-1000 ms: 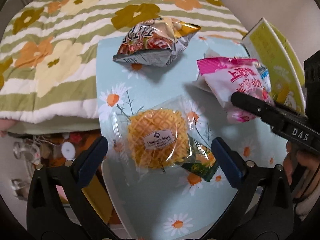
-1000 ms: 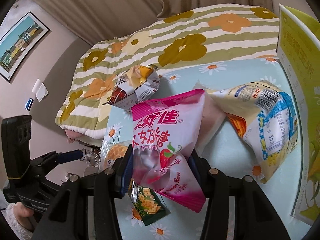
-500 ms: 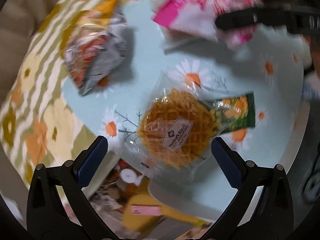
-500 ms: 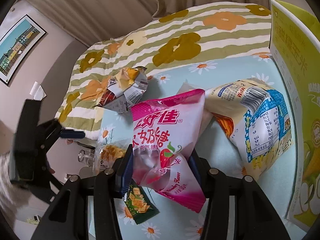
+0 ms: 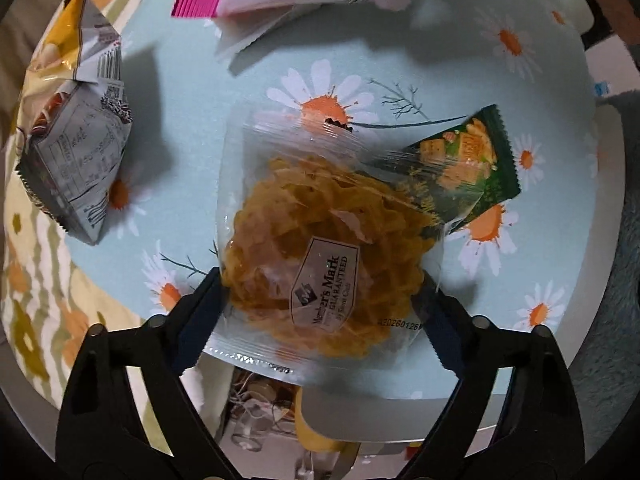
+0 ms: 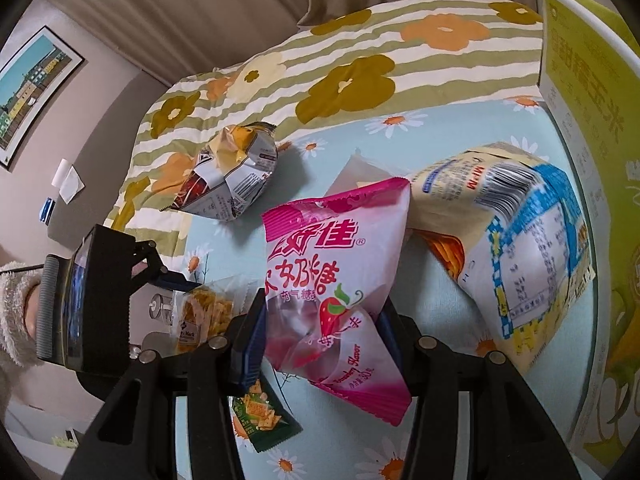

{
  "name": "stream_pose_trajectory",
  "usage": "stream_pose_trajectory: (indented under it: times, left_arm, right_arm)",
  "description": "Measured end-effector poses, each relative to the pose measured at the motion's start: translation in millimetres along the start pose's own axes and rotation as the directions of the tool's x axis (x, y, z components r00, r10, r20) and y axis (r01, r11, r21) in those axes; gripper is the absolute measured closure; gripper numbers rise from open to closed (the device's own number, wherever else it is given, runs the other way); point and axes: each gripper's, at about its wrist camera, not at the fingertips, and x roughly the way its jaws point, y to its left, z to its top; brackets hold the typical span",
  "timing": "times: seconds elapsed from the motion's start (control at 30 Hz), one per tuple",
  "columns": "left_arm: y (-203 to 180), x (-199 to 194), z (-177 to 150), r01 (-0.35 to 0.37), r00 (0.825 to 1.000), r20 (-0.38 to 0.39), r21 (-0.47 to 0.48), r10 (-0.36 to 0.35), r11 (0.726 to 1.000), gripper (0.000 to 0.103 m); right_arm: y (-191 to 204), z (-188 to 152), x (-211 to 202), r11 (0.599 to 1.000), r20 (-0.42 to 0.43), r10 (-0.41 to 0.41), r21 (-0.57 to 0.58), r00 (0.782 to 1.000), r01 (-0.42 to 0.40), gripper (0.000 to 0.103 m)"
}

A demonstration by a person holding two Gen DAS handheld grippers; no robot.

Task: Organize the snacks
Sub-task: 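Carry the waffle cookie and pink candy bag into the box and open both grippers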

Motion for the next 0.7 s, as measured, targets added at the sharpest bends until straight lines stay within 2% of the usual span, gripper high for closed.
stream_pose_trajectory:
  times: [0.13,0.27,0.43,0.6,0.7]
  left_arm:
    - [5.9,-5.0,-7.1,0.015,1.0,0.004,-0.036,-0.015,0.999,0.023]
    - [5.3,-16.1,-13.4,0.0,0.999,0.032,-0.072,0.002,0.997,0.024]
    - [4.6,-49.4,-25.0,-0.038,0.996,0.081,-0.128,0.049,0.991,0.024]
    - [-4.2,-94.2,-17.8,-0.095,0.979,0.16,-0.197,0.127,0.976,0.024]
    - [-12.9,-128.5,-6.7,-0.117,0.961,0.222,-0.213,0.164,0.97,0.024]
  right_arm:
    - [3.5,-0.5,3.1,1.0,-0.007,0.002,-0.006,1.0,-0.002,0.057]
    - [10.8,-1.7,-2.6,1.0,0.003,0.004,-0.026,1.0,-0.004,0.057]
    - [23.4,-2.2,-31.0,0.999,0.058,0.008,-0.051,0.998,-0.005,0.057]
    - [30.8,-4.9,-79.6,0.999,0.151,-0.011,-0.049,0.989,0.018,0.057]
    - [30.1,-7.6,-116.3,0.999,0.206,-0.025,-0.036,0.978,0.033,0.057]
